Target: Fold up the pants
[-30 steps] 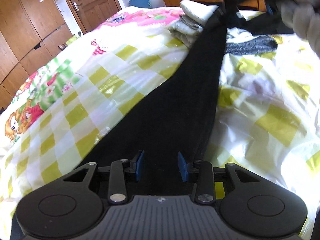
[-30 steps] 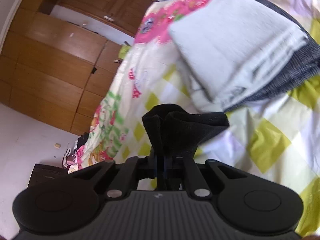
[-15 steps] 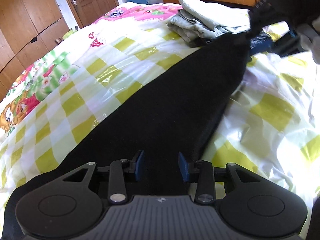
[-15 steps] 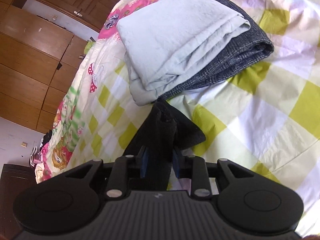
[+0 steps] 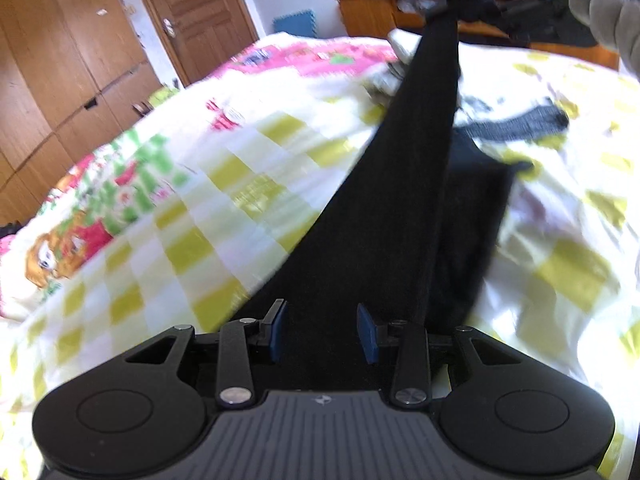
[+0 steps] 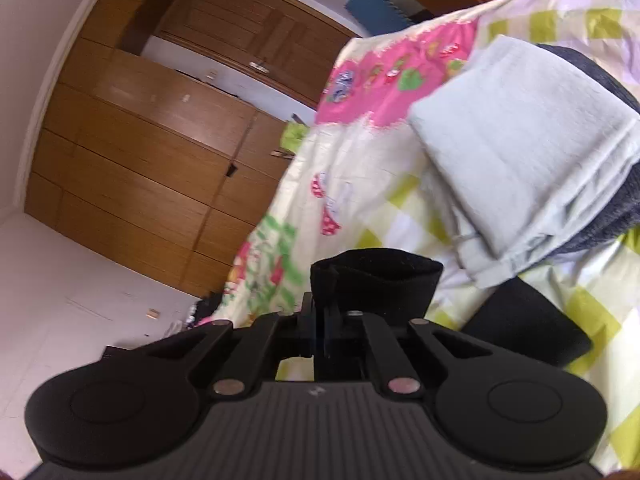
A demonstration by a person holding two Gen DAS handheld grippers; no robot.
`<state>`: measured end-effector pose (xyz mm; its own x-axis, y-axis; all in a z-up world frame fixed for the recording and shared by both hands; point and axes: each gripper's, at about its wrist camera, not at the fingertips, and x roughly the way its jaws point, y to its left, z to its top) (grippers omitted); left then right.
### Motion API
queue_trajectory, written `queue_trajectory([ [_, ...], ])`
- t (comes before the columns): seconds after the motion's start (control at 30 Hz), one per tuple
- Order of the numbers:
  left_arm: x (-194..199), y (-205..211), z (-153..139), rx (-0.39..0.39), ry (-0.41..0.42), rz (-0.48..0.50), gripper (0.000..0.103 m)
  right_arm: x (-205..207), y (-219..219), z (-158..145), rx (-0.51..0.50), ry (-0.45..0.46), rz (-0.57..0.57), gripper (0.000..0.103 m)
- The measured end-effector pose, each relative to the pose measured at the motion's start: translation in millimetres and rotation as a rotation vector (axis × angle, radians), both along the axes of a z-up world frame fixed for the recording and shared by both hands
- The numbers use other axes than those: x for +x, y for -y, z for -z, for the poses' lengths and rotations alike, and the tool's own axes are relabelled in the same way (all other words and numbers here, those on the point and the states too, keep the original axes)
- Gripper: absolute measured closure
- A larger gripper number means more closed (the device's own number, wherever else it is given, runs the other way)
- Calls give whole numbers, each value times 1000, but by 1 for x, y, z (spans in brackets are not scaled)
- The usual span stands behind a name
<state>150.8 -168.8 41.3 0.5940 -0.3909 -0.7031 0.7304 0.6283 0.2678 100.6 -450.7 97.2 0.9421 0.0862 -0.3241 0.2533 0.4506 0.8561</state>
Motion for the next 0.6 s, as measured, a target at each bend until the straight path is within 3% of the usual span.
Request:
queue_trajectory([
  [0.03, 0, -2, -5, -8, 17, -1, 52, -3, -1, 3, -27, -14, 10, 99],
  [0.1, 1, -4, -7, -20, 20, 2, 50, -11, 4, 34, -25, -139, 43, 98],
  [0.17, 0, -2, 4, -8, -14, 9, 49, -19, 16, 76, 20, -296, 96, 97],
  [0.23, -1, 3, 23, 21, -71, 24, 49, -28, 27, 105, 65, -388, 136, 93],
  [0.3, -7, 9, 42, 67, -120, 48, 49, -39, 33, 114, 120, -376, 156, 93],
  [0.37, -17, 11, 49, 90, -119, 75, 49, -46, 30, 110, 140, -343, 151, 89],
  [0.43, -23, 11, 48, 93, -108, 88, 49, -48, 24, 112, 175, -348, 130, 65],
  [0.47, -23, 11, 46, 91, -112, 87, 49, -46, 22, 114, 186, -342, 118, 60],
  [0.6, -17, 12, 42, 75, -111, 82, 49, -28, 20, 137, 193, -343, 116, 58],
])
